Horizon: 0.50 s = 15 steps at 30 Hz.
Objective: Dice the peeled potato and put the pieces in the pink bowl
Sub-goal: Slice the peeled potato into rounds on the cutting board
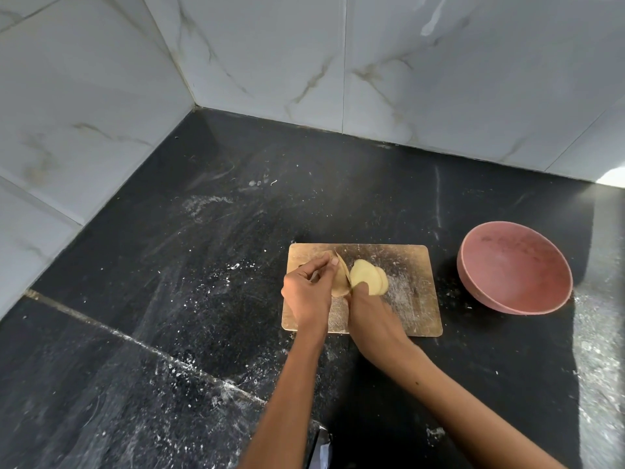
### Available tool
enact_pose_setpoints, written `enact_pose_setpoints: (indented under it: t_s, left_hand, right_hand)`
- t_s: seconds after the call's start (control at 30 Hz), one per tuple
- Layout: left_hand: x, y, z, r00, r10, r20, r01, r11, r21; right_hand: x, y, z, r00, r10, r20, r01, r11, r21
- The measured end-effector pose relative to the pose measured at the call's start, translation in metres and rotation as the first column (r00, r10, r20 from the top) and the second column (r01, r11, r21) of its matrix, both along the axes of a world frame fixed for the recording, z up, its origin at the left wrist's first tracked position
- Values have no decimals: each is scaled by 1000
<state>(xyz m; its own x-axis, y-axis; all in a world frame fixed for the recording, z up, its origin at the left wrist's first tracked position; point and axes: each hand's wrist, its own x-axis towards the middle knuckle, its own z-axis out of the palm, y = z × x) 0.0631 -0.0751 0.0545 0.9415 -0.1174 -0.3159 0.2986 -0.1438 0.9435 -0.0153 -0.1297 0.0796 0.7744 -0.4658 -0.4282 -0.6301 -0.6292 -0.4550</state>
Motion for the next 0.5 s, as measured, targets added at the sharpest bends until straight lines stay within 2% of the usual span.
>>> enact_pose_setpoints:
  t_s: [0.13,0.33,0.5]
  left_hand:
    - [-1,1,-2,999,14,-31,-14,1000,-16]
    - [1,1,-1,1000,-8,-6,8,1000,-30]
    - [1,2,-2,999,-5,-32,3,998,-58]
  right_hand:
    - [-15,6,-6,999,-9,-31,8,999,-31]
    - [8,2,-10,1000,-15,-4,15,1000,-9]
    - [-15,10,-16,999,-13,-43,11,999,-49]
